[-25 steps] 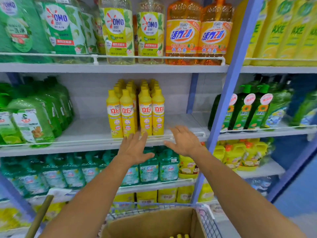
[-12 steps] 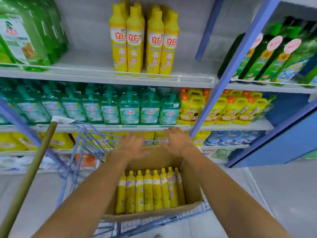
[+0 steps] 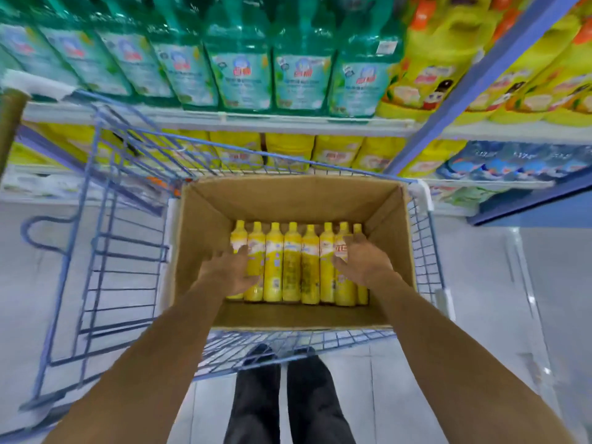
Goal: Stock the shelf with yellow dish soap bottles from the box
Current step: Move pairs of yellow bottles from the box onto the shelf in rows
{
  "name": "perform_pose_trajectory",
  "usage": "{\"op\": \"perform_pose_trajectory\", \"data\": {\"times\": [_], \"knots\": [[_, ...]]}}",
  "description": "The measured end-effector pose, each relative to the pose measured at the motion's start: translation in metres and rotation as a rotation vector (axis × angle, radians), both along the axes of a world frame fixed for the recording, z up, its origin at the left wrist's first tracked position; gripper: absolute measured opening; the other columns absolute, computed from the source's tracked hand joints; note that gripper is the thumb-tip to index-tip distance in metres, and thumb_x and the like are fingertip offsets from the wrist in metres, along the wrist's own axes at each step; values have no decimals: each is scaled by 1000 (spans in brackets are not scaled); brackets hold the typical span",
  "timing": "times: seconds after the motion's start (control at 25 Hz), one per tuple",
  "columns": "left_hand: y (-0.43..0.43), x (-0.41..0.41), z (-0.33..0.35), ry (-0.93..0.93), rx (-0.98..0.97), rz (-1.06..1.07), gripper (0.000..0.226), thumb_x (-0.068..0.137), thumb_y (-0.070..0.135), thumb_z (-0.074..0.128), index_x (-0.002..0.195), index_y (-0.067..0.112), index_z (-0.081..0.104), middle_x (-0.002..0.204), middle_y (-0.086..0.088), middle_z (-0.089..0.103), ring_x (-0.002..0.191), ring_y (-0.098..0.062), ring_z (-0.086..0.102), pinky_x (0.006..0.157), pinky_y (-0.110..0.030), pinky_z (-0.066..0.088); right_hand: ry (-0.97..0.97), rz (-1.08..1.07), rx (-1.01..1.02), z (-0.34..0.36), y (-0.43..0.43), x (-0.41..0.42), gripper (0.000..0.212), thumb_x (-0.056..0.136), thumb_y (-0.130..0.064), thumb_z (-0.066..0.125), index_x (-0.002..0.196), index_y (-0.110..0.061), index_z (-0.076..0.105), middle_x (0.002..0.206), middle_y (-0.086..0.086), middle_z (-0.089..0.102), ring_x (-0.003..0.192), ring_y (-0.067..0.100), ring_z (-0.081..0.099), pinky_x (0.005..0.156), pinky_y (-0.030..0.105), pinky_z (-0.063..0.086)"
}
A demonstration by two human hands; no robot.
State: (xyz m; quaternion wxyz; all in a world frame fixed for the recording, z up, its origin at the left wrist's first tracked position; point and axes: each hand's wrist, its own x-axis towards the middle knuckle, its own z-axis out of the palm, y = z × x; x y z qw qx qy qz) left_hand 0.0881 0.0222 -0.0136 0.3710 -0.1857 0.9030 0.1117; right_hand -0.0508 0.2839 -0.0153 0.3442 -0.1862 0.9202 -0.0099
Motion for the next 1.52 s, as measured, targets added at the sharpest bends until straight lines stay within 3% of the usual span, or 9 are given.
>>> {"op": "perform_pose_trajectory", "data": {"times": [0.24, 0.52, 0.8, 1.0, 1.12, 1.24, 1.4, 1.52], "knots": [[-32, -30, -76, -14, 68, 109, 81, 89, 61, 59, 151, 17, 29, 146, -14, 48, 132, -35, 49, 102, -45, 46, -26, -146, -11, -70, 11, -25, 67, 95, -53, 56, 145, -10, 45, 143, 16, 49, 129, 34, 52, 100, 38, 45], [-49, -83, -167, 108, 199, 247, 78, 85, 54, 69, 147, 17, 39, 141, -17, 53, 129, -38, 51, 102, -40, 46, 38, -278, -64, -141, 12, -50, 63, 90, -53, 64, 131, -7, 55, 132, 19, 57, 121, 39, 56, 96, 44, 51], [-42, -112, -227, 199, 248, 445, 61, 80, 47, 76, 127, 15, 56, 123, -13, 65, 115, -36, 61, 89, -39, 53, 176, -325, -52, -177, 9, -59, 61, 86, -48, 72, 127, -5, 58, 124, 22, 58, 113, 42, 59, 87, 43, 51], [-46, -118, -245, 295, 284, 641, 33, 83, 38, 75, 105, 13, 73, 107, -12, 73, 105, -30, 65, 85, -34, 50, 188, -409, -82, -186, 6, -64, 59, 81, -45, 79, 122, -5, 64, 122, 22, 57, 109, 41, 60, 85, 39, 51], [-47, -122, -251, 310, 313, 723, 33, 77, 37, 84, 92, 8, 76, 95, -11, 76, 95, -27, 69, 85, -36, 56, 166, -470, -110, -191, 8, -67, 59, 75, -48, 82, 119, -11, 69, 121, 18, 60, 110, 35, 60, 85, 34, 49], [-48, -118, -245, 339, 401, 900, 33, 77, 22, 86, 104, 6, 75, 103, -11, 74, 93, -20, 67, 91, -34, 55, 143, -501, -160, -193, 12, -65, 58, 70, -50, 85, 115, -17, 71, 114, 11, 66, 104, 26, 62, 80, 25, 43], [-48, -111, -230, 326, 507, 943, 32, 79, 10, 84, 108, 3, 72, 105, -10, 71, 93, -17, 64, 89, -31, 52, 77, -630, -266, -187, 8, -52, 64, 72, -38, 88, 126, -16, 62, 112, 4, 72, 93, 18, 67, 76, 22, 51], [-41, -110, -224, 292, 495, 937, 18, 77, 7, 85, 79, 10, 67, 99, -14, 72, 92, -25, 68, 89, -37, 56, 47, -669, -266, -186, 5, -48, 55, 73, -31, 87, 121, -15, 65, 107, 3, 73, 87, 15, 65, 69, 17, 45]]}}
